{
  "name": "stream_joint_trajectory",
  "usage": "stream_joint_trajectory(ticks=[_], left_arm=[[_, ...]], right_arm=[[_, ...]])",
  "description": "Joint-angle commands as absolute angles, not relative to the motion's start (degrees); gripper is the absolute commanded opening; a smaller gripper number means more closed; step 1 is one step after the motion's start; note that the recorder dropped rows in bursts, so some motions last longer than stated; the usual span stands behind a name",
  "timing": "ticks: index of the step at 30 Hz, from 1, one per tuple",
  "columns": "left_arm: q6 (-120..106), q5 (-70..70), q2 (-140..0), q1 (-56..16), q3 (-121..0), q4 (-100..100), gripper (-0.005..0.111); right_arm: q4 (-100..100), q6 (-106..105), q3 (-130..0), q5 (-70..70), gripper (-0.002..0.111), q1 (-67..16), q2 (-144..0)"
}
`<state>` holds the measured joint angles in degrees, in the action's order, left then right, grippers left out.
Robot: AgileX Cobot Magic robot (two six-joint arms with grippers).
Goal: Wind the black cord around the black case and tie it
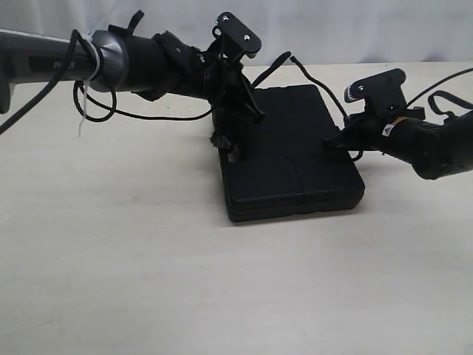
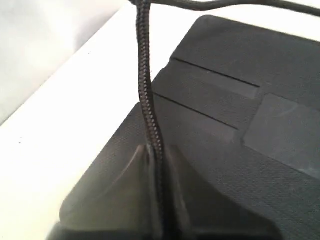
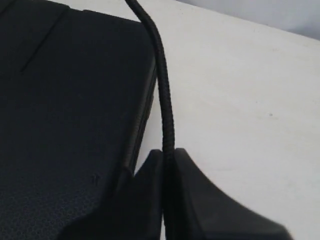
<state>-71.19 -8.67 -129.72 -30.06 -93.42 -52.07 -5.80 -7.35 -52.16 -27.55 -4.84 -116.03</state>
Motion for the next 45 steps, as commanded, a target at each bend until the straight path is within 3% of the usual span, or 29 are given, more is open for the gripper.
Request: stream_joint_trajectory(ticks=[1, 22, 45], left_arm=[[-70.54, -5.8, -130.89, -30.01, -93.37, -53.05, 0.0], [-68.53, -3.01, -131.05, -26.01, -93.37, -52.19, 0.0], [-70.24, -6.17, -129.63, -28.07, -93.37, -51.74, 0.0]], right_arm=[[-9.52, -7.69, -50.58, -31.67, 0.004, -5.01, -114.2], [-23.07, -6.17, -49.94, -30.96, 0.004, -6.13, -112.92], [-23.46, -4.33, -49.94, -31.83, 0.004, -6.13, -112.92]])
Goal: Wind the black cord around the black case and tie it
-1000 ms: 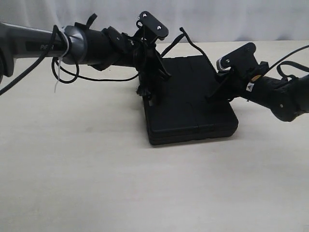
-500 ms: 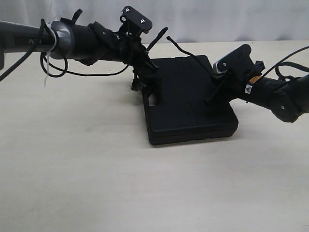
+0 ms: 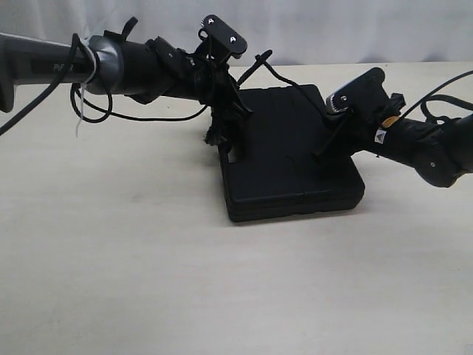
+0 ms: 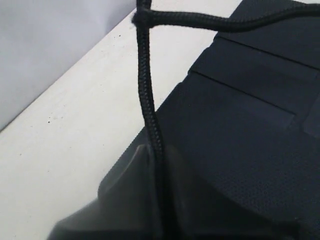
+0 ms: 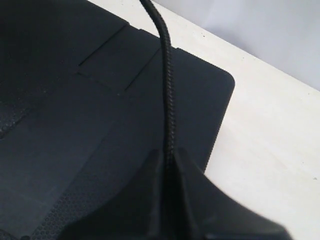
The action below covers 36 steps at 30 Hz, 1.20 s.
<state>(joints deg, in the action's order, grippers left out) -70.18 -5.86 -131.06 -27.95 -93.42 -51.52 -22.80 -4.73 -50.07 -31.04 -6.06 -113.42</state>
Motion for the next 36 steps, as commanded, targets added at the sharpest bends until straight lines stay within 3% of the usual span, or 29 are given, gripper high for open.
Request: stream_joint_trajectory(ticks=[1, 36], left_arm=[[-70.24, -7.1, -128.94, -28.07, -93.37, -51.74, 0.0], [-70.13, -10.54, -128.43, -26.66, -93.37, -51.63, 0.0]], right_arm=[[-23.46, -4.45, -49.94, -31.85, 0.004, -6.13, -112.92], [-17.14, -10.33, -49.94, -31.52, 0.004, -6.13, -112.92]])
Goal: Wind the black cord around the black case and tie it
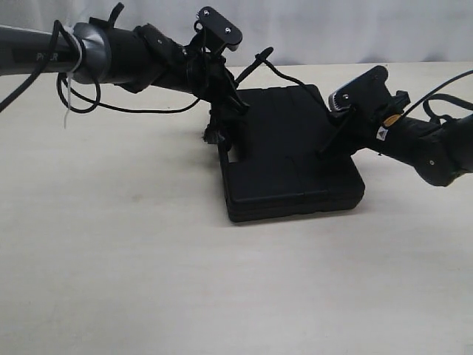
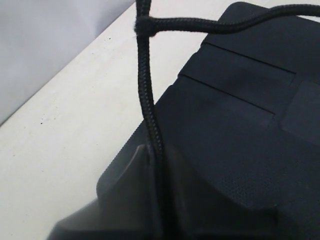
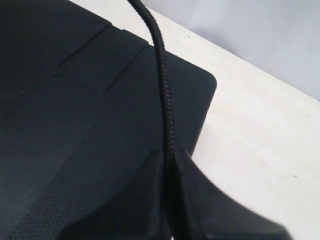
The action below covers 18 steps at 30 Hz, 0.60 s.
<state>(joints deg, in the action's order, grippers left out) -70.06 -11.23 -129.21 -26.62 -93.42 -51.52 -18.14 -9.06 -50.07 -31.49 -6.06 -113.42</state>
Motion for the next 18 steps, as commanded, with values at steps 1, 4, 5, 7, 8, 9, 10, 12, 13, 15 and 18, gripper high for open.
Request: stream_joint_trajectory(ticks=[1, 4, 5, 7, 8, 9, 10, 12, 13, 15, 18], left_arm=[[-70.24, -10.42, -128.31, -26.66, -93.37, -51.63, 0.0], [-70.24, -10.42, -127.81, -26.53, -93.37, -51.63, 0.0], [-70.24, -10.59, -127.56, -26.41, -93.37, -51.63, 0.0], [-70.24, -10.98, -127.48, -26.41, -93.37, -51.63, 0.0], [-70.24, -10.98, -127.48, -26.41, -93.37, -51.63, 0.0], [-70.24, -11.3, -127.44, -26.41, -93.37, -51.63, 0.0], [-70.24, -11.48, -127.44, -26.41, -93.37, -51.63, 0.0], [-70.24, -11.48, -127.44, -26.41, -93.37, -51.63, 0.0], [-70.24, -11.48, -127.44, -26.41, -93.37, -51.63, 0.0], [-70.24, -11.61, -127.44, -26.41, -93.37, -51.63, 0.0], [-70.24, -12.0, -127.44, -26.41, -93.37, -51.63, 0.0]], right_arm=[[-17.14, -10.33, -49.94, -31.52, 0.004, -6.13, -112.92], [-17.15, -10.33, -49.94, -31.52, 0.004, -6.13, -112.92], [-17.15, -10.33, -49.94, -31.52, 0.004, -6.13, -112.92], [-17.15, -10.33, -49.94, -31.52, 0.004, -6.13, -112.92], [-17.15, -10.33, -49.94, -31.52, 0.004, -6.13, -112.92], [-17.15, -10.33, -49.94, -31.52, 0.004, -6.13, -112.92], [-17.15, -10.33, -49.94, -31.57, 0.004, -6.13, -112.92], [-17.15, -10.33, -49.94, -31.57, 0.004, -6.13, -112.92], [-17.15, -10.33, -49.94, -31.57, 0.004, -6.13, -112.92], [-17.15, -10.33, -49.94, -31.68, 0.004, -6.13, -112.92], [-17.15, -10.33, -49.94, -32.26, 0.004, -6.13, -112.92]])
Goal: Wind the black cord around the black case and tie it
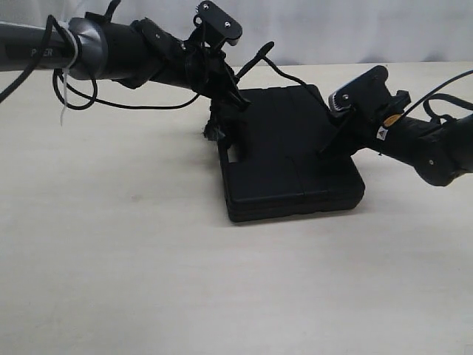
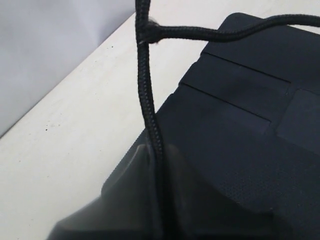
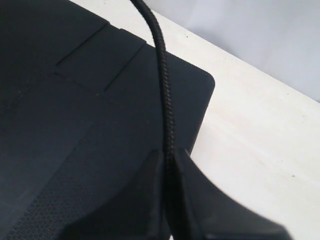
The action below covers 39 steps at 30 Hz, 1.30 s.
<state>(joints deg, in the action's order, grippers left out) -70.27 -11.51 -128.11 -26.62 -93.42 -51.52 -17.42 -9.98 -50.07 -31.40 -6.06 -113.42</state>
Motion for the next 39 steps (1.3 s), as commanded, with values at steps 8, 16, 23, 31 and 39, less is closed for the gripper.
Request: stream_joint_trajectory(ticks=[8, 16, 23, 31, 39], left_arm=[[-70.47, -12.46, -127.44, -26.66, -93.37, -51.63, 0.0], [-70.47, -11.92, -127.44, -26.66, -93.37, -51.63, 0.0], [-71.15, -12.79, -127.44, -26.66, -93.37, -51.63, 0.0], [-76.95, -13.7, -127.44, -28.06, -93.37, -51.63, 0.0], [-82.34, -13.74, -127.44, -32.0, -93.37, -51.63, 0.0]], right_arm=[[-11.4, -14.11, -49.94, -31.93, 0.004, -5.99, -112.92], [-9.25, -16.65, -49.94, -31.05, 0.004, -6.09, -112.92], [-9.9, -14.46, -49.94, -32.2, 0.004, -6.1, -112.92], [-13.88, -10.38, -49.94, -33.35, 0.004, -6.1, -112.92], [-16.56, -8.0, -49.94, -34.47, 0.004, -6.1, -112.92]])
